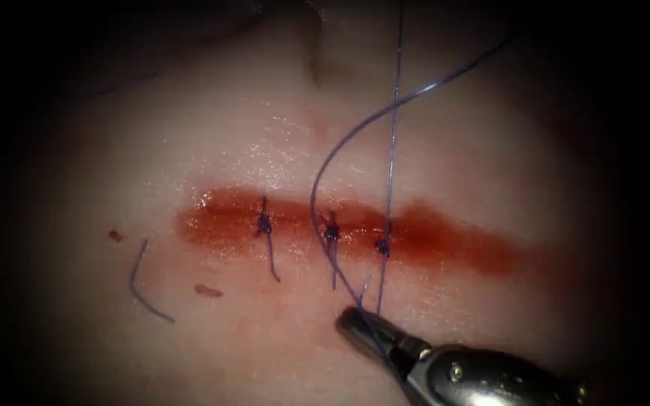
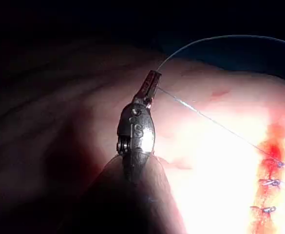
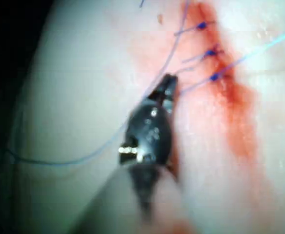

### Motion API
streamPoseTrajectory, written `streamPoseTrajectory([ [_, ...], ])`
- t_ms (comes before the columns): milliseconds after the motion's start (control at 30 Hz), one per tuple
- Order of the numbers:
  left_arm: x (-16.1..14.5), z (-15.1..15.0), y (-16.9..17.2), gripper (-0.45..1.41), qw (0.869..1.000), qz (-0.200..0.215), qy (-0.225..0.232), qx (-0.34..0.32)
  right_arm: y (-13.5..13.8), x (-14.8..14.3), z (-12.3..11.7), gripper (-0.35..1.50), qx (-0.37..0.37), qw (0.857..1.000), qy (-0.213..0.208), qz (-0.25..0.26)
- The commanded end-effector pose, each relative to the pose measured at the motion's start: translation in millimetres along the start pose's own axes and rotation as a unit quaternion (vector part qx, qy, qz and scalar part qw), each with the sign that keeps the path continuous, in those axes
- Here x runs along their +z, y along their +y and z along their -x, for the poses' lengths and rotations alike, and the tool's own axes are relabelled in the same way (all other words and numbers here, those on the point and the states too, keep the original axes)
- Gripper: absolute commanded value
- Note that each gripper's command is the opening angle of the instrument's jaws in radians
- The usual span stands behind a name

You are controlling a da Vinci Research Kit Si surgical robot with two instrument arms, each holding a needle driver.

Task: Wound Closure

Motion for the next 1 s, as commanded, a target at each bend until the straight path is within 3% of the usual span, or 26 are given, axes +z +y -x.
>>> streamPoseTrajectory([
  [33,0.5,0.7,-0.1,-0.45,1.0,0.0,0.001,0.0,-1.0,0.5,0.8,-0.35,0.001,1.0,-0.001,-0.004],
  [300,0.7,0.9,1.0,-0.45,1.0,0.007,0.003,0.001,-1.2,1.1,0.3,-0.35,-0.004,1.0,0.008,-0.026],
  [367,0.3,0.1,2.5,-0.45,1.0,0.016,0.007,-0.004,-1.4,0.7,-0.3,0.96,-0.008,0.999,0.007,-0.049],
  [400,0.2,-0.3,3.2,-0.45,1.0,0.019,0.008,-0.006,-1.5,0.5,-0.4,1.21,-0.009,0.998,0.007,-0.057],
  [533,-0.6,-2.7,6.5,-0.45,0.999,0.041,0.017,-0.016,-1.7,-1.9,-1.1,1.28,-0.052,0.992,0.007,-0.119],
  [633,-1.1,-4.8,8.5,-0.45,0.998,0.059,0.02,-0.019,-1.8,-4.0,-2.0,1.38,-0.059,0.989,-0.001,-0.137],
  [833,-1.1,-8.2,11.0,-0.45,0.996,0.083,0.029,-0.021,-2.5,-9.2,-3.1,1.24,-0.07,0.98,-0.018,-0.183],
  [1000,-1.2,-9.9,13.7,-0.45,0.994,0.103,0.034,-0.026,-1.0,-12.9,-4.8,1.31,-0.063,0.98,-0.019,-0.188],
])
